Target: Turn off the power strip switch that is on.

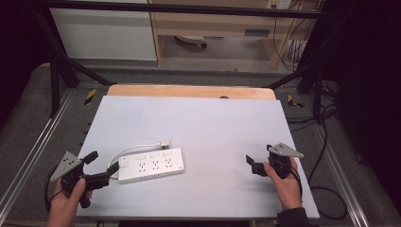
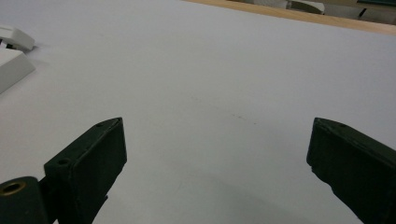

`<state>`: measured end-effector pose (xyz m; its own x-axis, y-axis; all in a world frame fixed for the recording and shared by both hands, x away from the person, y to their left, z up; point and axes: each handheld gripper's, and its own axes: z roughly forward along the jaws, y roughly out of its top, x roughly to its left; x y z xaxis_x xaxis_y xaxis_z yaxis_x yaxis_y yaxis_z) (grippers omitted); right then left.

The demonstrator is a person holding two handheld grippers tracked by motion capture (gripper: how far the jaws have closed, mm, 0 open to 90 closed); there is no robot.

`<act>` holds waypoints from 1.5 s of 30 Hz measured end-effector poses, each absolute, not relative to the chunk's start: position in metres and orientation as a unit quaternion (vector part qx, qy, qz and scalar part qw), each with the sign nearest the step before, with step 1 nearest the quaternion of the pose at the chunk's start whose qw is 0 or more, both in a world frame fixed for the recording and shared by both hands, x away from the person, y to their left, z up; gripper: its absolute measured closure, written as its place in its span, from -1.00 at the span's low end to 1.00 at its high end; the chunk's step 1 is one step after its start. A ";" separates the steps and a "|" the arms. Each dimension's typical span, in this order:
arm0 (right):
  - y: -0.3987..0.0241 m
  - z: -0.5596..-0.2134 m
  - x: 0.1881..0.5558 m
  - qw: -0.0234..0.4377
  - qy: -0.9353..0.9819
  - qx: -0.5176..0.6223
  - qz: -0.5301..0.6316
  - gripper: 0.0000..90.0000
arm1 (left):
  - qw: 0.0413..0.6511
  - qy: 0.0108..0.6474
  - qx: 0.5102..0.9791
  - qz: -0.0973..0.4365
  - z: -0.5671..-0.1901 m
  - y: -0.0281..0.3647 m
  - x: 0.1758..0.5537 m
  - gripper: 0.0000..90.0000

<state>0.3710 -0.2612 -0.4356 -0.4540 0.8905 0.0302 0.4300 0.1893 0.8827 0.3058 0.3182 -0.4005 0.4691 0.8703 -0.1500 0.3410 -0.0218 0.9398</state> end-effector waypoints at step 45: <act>-0.261 -0.433 0.369 0.275 0.726 0.443 0.447 -0.92 | 0.553 0.436 0.666 0.246 -0.353 0.287 0.334 -0.88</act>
<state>0.3686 -0.2612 -0.4332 -0.4553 0.8903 -0.0036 0.3977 0.2070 0.8939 0.3336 0.2871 -0.3533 0.4981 0.8533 -0.1545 0.3080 -0.0076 0.9514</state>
